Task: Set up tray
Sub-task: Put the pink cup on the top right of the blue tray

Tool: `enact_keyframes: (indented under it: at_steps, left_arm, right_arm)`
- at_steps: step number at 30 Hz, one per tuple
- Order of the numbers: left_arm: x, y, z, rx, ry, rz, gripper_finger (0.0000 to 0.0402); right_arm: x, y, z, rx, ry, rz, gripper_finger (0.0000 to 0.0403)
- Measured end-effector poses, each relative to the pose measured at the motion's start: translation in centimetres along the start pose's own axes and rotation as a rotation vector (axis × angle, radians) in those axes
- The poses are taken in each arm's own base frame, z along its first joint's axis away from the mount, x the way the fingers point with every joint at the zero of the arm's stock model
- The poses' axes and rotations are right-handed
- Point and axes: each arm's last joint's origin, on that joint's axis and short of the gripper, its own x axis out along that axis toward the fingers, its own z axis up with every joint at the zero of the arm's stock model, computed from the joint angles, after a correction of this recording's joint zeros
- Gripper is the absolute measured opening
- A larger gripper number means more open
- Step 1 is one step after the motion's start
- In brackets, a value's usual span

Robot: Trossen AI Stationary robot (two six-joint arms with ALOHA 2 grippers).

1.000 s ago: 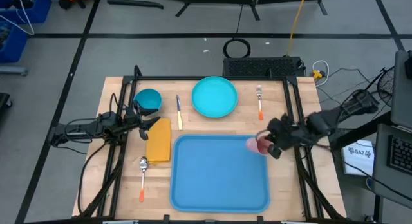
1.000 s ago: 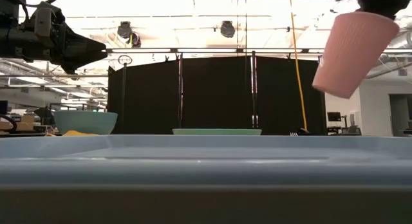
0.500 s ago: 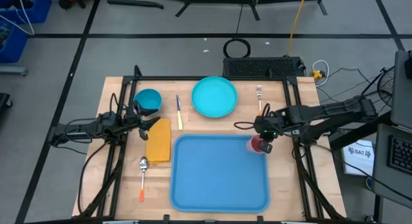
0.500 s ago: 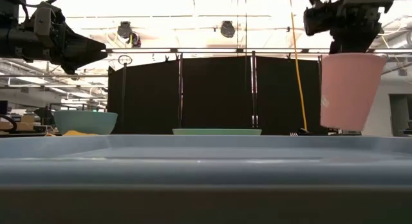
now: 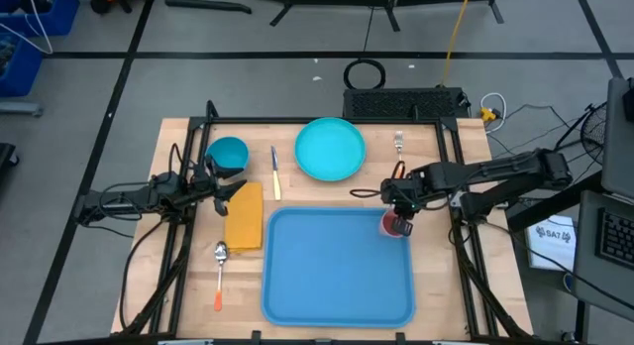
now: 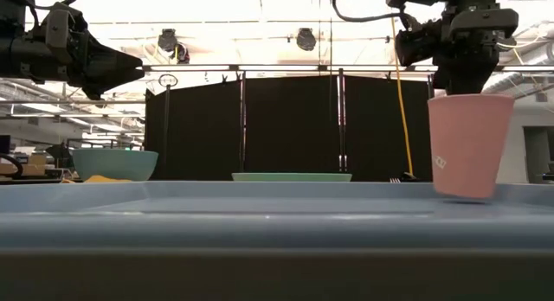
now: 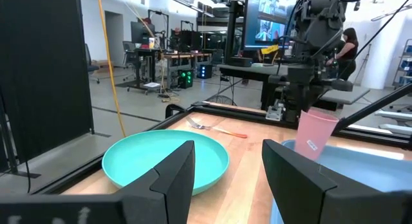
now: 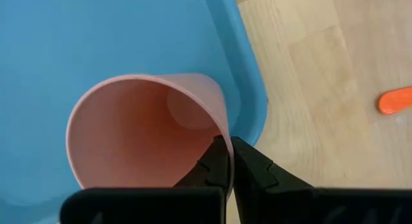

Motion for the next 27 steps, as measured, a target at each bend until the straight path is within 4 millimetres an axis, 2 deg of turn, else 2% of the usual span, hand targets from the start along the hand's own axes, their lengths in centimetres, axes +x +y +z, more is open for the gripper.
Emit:
enact_keyframes:
  at_steps: [14,27]
  left_arm:
    - [0.0,0.0,0.0,0.005,0.0,-0.001,0.0186]
    - [0.0,0.0,-0.01,0.008,0.001,-0.001,0.0186]
  right_arm:
    - [0.69,0.24,0.43,-0.028,0.018,0.006,0.0001]
    - [0.53,0.12,0.44,-0.07,-0.008,-0.028,0.0035]
